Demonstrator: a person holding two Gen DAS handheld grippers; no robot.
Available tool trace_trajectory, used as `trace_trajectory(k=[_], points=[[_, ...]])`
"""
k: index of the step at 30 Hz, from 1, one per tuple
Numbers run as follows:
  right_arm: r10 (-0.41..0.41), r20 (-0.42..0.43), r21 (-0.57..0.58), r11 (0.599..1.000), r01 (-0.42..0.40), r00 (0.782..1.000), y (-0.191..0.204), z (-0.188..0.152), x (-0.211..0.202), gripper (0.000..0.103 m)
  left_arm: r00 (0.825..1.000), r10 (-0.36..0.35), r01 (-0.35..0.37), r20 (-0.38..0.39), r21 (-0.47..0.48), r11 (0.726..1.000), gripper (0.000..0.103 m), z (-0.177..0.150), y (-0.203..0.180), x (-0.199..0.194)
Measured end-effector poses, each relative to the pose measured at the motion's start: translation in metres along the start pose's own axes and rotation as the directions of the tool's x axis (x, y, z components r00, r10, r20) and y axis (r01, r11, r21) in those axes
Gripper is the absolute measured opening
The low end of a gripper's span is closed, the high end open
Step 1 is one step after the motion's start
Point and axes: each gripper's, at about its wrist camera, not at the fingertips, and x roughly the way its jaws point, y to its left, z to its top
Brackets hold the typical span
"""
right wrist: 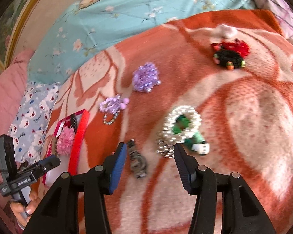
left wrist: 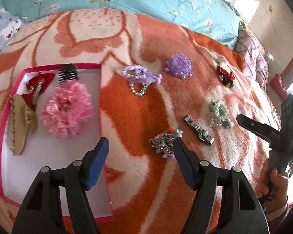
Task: Organize jewelry
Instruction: 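Withdraw both tools from the box toward the remaining jewelry, then grasp the beaded chain bracelet with left tool while right tool grasps the pearl bracelet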
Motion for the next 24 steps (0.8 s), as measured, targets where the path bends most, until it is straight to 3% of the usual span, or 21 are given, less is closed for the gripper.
trace_trajectory(k=[9, 24], points=[[-0.032, -0.008, 0.028, 0.999, 0.033, 0.999, -0.022, 0.005, 0.010, 0.052, 1.000, 0.000, 0.000, -0.026, 0.018, 1.000, 0.068, 0.007, -0.014, 0.019], [-0.095, -0.029, 0.010, 0.995, 0.095, 0.995, -0.036, 0.018, 0.036, 0.052, 0.998, 0.046, -0.046, -0.034, 0.019, 0.999, 0.068, 0.059, -0.010, 0.067]])
